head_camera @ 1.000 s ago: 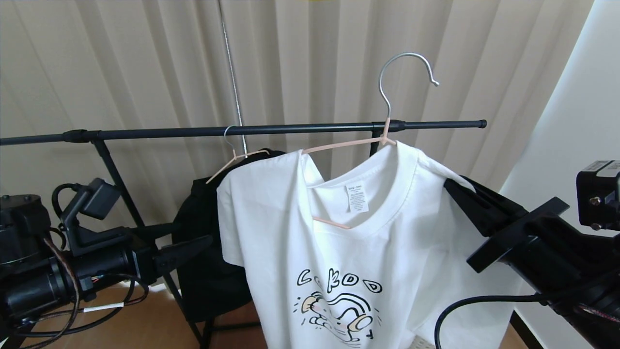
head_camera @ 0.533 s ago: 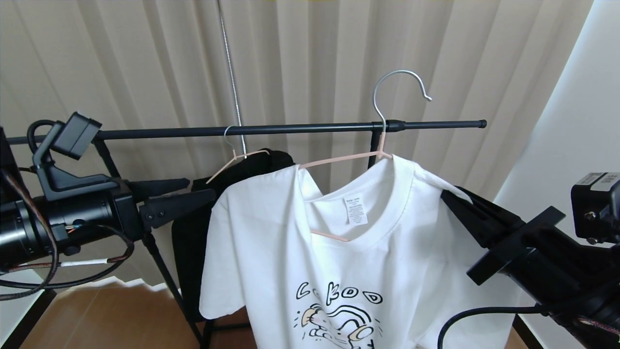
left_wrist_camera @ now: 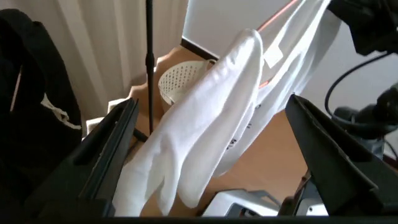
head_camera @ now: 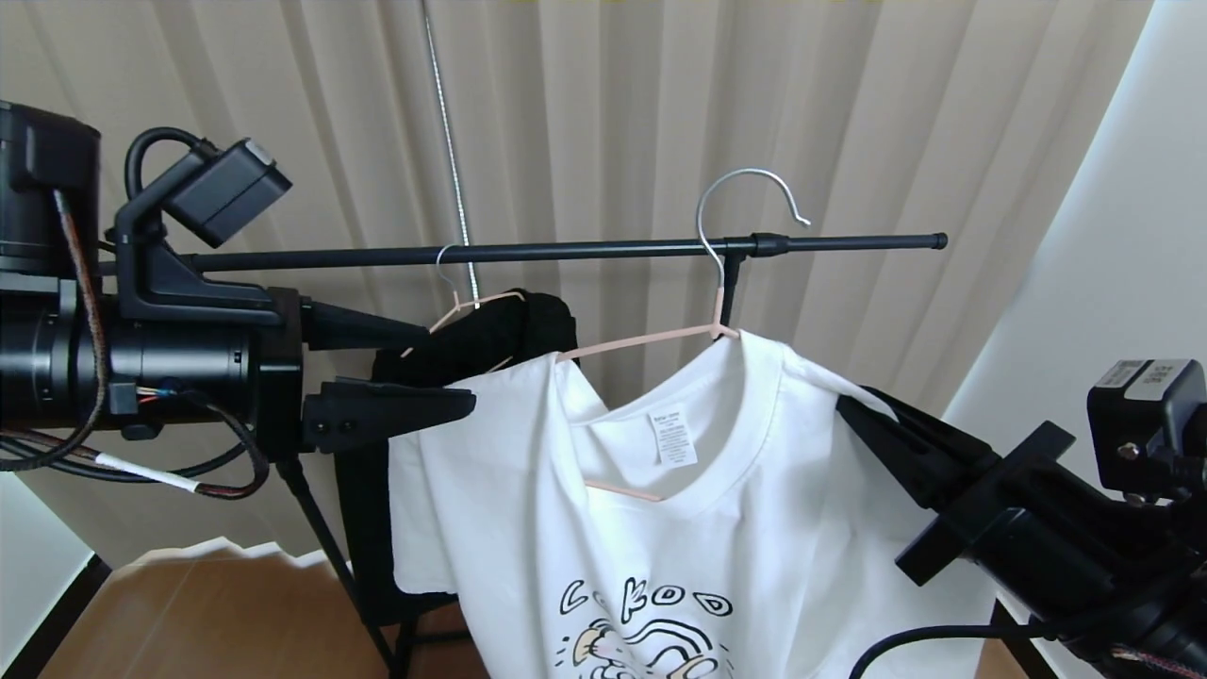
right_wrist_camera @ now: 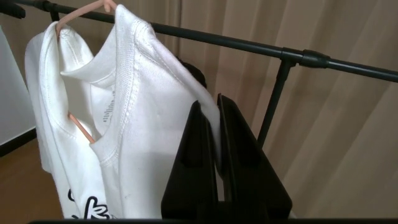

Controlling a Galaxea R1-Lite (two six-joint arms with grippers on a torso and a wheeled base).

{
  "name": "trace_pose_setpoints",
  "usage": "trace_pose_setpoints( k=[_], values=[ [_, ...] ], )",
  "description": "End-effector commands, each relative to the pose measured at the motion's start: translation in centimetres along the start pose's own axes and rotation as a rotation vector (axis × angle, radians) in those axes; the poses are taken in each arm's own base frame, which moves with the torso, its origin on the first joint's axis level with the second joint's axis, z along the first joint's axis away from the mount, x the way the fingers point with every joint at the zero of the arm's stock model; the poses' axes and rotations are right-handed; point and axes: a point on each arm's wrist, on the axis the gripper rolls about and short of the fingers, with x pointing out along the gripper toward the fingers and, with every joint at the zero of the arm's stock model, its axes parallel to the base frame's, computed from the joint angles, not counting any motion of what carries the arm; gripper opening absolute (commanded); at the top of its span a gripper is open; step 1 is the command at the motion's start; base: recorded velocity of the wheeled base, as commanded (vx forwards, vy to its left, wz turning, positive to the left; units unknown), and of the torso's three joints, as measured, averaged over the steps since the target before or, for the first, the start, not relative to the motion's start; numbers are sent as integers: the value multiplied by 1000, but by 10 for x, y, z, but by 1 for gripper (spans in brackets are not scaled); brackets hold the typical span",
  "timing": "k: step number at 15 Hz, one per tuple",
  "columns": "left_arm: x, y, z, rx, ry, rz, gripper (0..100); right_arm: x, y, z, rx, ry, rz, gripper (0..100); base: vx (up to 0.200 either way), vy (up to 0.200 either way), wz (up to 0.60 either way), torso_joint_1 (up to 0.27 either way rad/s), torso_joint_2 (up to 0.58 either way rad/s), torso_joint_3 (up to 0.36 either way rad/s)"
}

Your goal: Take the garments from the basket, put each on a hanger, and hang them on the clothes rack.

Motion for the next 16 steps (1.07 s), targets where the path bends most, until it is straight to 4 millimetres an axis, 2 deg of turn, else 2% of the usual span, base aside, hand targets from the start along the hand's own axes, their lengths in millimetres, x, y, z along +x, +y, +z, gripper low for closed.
trace_pose_setpoints(
  k=[1, 6, 11, 14, 16],
  values=[
    [14, 6, -3, 24, 19, -46, 100, -2, 2, -4, 0, 15, 31, 0, 0, 0, 0, 0, 0, 0],
    [27, 17, 1, 183, -16, -151, 100, -2, 2, -4, 0, 15, 45, 0, 0, 0, 0, 0, 0, 0],
    [27, 10, -2, 316, 16, -192, 100, -2, 2, -4, -1, 15, 44, 0, 0, 0, 0, 0, 0, 0],
    [24, 7, 10, 388, 20, -208, 100, -2, 2, -4, -1, 14, 42, 0, 0, 0, 0, 0, 0, 0],
    [30, 11, 11, 437, 47, -234, 100, -2, 2, -4, -3, 14, 42, 0, 0, 0, 0, 0, 0, 0]
  ],
)
